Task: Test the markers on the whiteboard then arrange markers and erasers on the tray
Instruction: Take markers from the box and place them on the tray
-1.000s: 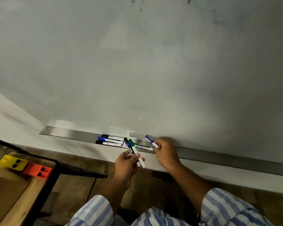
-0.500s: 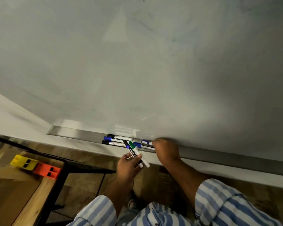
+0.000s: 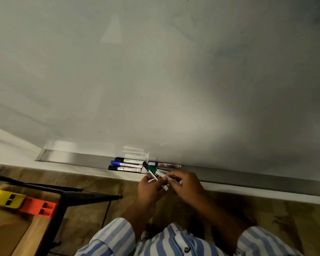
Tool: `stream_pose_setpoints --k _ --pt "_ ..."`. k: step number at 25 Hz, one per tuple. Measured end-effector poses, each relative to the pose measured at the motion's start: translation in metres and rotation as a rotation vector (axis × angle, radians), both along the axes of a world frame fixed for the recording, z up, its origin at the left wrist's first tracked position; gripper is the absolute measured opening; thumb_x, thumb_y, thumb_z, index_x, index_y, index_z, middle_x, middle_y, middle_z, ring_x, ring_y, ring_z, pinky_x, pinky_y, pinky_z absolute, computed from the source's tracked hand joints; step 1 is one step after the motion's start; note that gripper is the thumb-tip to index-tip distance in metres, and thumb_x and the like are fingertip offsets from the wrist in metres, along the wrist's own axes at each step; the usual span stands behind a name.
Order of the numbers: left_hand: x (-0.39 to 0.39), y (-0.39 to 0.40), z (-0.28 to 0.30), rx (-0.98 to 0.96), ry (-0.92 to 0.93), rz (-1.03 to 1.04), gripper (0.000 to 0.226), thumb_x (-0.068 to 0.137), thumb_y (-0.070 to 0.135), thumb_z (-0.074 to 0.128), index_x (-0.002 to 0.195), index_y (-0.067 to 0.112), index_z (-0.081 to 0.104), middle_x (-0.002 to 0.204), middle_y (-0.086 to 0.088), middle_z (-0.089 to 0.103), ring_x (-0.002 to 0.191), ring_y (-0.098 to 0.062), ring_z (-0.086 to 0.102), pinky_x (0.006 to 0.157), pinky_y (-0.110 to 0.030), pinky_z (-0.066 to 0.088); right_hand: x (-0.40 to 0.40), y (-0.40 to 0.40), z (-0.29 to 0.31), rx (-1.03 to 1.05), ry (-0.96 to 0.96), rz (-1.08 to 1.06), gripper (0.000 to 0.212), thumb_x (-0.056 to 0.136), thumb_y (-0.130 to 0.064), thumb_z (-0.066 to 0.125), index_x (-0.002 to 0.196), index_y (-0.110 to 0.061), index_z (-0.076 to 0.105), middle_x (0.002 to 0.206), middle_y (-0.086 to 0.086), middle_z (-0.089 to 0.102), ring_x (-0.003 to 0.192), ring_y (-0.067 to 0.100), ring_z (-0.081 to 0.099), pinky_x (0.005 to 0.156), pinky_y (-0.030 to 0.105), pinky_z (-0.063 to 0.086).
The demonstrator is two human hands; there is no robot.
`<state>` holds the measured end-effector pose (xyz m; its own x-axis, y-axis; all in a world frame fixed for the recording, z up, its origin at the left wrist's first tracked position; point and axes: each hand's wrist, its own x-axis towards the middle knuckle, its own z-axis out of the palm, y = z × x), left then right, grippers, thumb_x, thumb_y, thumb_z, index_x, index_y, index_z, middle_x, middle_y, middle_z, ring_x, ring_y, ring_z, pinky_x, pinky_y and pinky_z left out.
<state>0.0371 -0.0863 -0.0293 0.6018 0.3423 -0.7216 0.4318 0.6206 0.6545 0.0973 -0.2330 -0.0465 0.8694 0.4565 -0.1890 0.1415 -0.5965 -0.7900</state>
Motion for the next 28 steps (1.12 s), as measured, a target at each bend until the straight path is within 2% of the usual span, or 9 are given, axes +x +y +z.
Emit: stream_pose_setpoints --k 5,8,11,13,15,20,22,25,28 --pt "-0.006 0.01 -0.011 0.077 -0.016 -0.067 0.026 0.098 0.004 0.069 0.123 0.01 0.063 0.109 -0.015 0.078 0.1 -0.028 0.079 0.078 -0.039 0.066 0.008 -0.05 -0.011 -0.163 -0.184 -0.255 0.027 0.099 -0.023 0.071 0.126 -0.024 0.076 0.116 -0.001 0.075 0.106 0.017 0.068 0.095 0.035 0.058" --pt "-0.014 0.022 -0.024 0.33 0.05 -0.201 0.028 0.102 0.01 0.064 0.13 0.014 0.065 0.111 -0.008 0.074 0.102 -0.025 0.075 0.092 -0.046 0.064 0.005 -0.085 -0.018 -0.245 -0.334 -0.343 0.025 0.095 -0.012 0.075 0.12 -0.016 0.078 0.113 0.005 0.076 0.105 0.024 0.068 0.094 0.034 0.055" --pt "-0.027 0.035 -0.028 0.55 0.03 -0.339 0.028 0.102 0.01 0.065 0.125 0.026 0.066 0.116 -0.001 0.07 0.106 -0.018 0.069 0.097 -0.044 0.06 0.003 -0.103 -0.026 -0.284 -0.38 -0.386 0.022 0.093 -0.008 0.076 0.114 -0.013 0.079 0.107 0.006 0.076 0.097 0.028 0.068 0.085 0.033 0.054" --pt "-0.03 0.046 -0.027 0.78 0.002 -0.51 0.026 0.1 0.011 0.067 0.12 0.029 0.068 0.114 0.006 0.065 0.105 -0.01 0.064 0.098 -0.039 0.058 0.003 -0.105 -0.033 -0.336 -0.387 -0.364 0.022 0.093 -0.011 0.076 0.114 -0.014 0.08 0.107 0.005 0.076 0.097 0.027 0.067 0.083 0.034 0.054" --pt "-0.028 0.056 -0.025 1.013 -0.042 -0.675 0.031 0.1 0.01 0.068 0.127 0.024 0.07 0.114 0.012 0.06 0.103 -0.006 0.06 0.097 -0.031 0.055 0.005 -0.102 -0.036 -0.375 -0.395 -0.318 0.023 0.092 -0.013 0.077 0.115 -0.017 0.08 0.11 0.003 0.076 0.1 0.026 0.068 0.084 0.038 0.056" --pt "-0.008 0.082 -0.023 1.491 -0.122 -0.946 0.039 0.096 0.011 0.071 0.132 0.027 0.071 0.119 0.006 0.065 0.108 -0.011 0.059 0.091 -0.029 0.055 0.013 -0.085 -0.029 -0.401 -0.322 -0.254 0.034 0.092 -0.011 0.075 0.124 -0.021 0.076 0.124 0.001 0.073 0.117 0.025 0.065 0.102 0.044 0.056" --pt "0.0 0.086 -0.017 1.598 -0.158 -1.02 0.04 0.094 0.009 0.074 0.13 0.027 0.072 0.116 0.004 0.067 0.105 -0.013 0.06 0.086 -0.028 0.056 0.01 -0.078 -0.022 -0.322 -0.248 -0.256 0.033 0.095 -0.014 0.072 0.127 -0.022 0.073 0.127 -0.001 0.069 0.118 0.02 0.061 0.102 0.037 0.054" --pt "0.008 0.073 -0.012 1.527 -0.231 -1.002 0.036 0.093 0.008 0.076 0.125 0.025 0.075 0.112 0.005 0.07 0.103 -0.013 0.061 0.086 -0.029 0.053 0.003 -0.055 -0.004 -0.1 -0.065 -0.135 0.034 0.097 -0.019 0.073 0.13 -0.023 0.068 0.122 -0.004 0.066 0.104 0.008 0.061 0.093 0.027 0.056" --pt "0.008 0.044 -0.009 1.063 -0.158 -0.808 0.028 0.094 0.018 0.078 0.12 0.027 0.076 0.109 0.017 0.073 0.102 -0.004 0.065 0.092 -0.031 0.055 -0.007 -0.027 0.012 0.017 0.155 -0.057 0.042 0.094 -0.023 0.078 0.134 -0.029 0.066 0.123 -0.012 0.066 0.105 0.004 0.063 0.093 0.028 0.059"
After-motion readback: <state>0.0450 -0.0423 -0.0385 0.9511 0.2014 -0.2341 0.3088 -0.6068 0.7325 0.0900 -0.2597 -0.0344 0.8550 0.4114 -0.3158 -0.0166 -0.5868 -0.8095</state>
